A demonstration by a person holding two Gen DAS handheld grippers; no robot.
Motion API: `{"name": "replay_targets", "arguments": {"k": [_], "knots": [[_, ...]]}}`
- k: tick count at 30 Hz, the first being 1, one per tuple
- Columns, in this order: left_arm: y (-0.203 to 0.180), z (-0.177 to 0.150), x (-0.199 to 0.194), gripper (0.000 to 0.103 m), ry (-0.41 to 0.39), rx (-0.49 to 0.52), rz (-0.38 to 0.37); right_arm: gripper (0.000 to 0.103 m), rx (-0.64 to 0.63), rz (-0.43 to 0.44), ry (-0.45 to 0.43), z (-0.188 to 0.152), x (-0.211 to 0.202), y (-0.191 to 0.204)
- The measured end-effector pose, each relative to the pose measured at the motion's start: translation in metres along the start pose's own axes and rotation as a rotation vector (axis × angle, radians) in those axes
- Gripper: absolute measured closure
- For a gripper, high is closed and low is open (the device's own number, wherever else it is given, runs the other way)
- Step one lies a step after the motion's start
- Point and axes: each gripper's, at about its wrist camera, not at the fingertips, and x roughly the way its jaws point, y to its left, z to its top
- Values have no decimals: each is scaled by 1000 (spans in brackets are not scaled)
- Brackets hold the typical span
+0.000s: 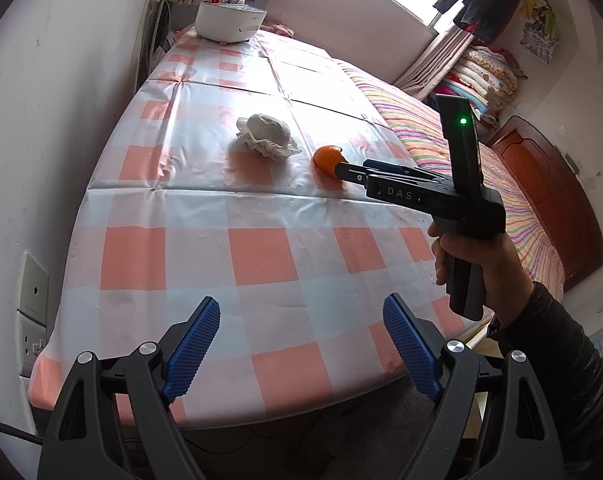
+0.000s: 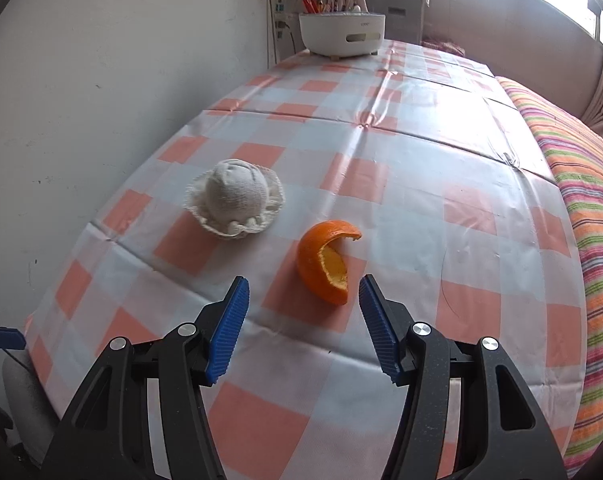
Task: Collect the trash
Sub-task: 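Grasp the orange peel with the right tool and lift it, then grasp the lace-trimmed cap with the left tool while right holds the peel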
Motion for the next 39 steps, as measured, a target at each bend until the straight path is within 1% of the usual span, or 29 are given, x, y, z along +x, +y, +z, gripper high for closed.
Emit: {"name": "replay_targets", "arguments": {"k": [6,8,11,12,15,17,19,24,28,32,36,39], "knots": [[5,6,9,22,13,-17,-3,46,-9,-3,37,13,30,1],[6,7,11,22,19,-14,-3,47,-29,-21,52,17,37,6],[6,9,15,22,24,-16,0,64,-43,-49,65,20,46,7],[7,10,16,22,26,-19,-1,67,-40,-53,71,21,50,5],[7,12,17,22,28,-20,-2,75,-26,-47,65,23,51,1],[8,13,19,22,30,-22,1,76,-22,-42,54,23,46,2],[8,14,21,22,35,-25,3,77,-31,-48,28,21,35,5],[9,23,28,22,40,-41,0,77,9,-12,-34,12,0,3],[8,31,36,22,39,-45,9,77,51,25,-117,-5,-52,0],[10,43,47,22,38,-60,16,77,112,43,-221,-25,-112,-2],[11,57,60,22,39,-67,25,77,138,52,-318,-46,-166,8],[11,70,74,22,37,-66,30,77,162,65,-366,-61,-194,16]]}}
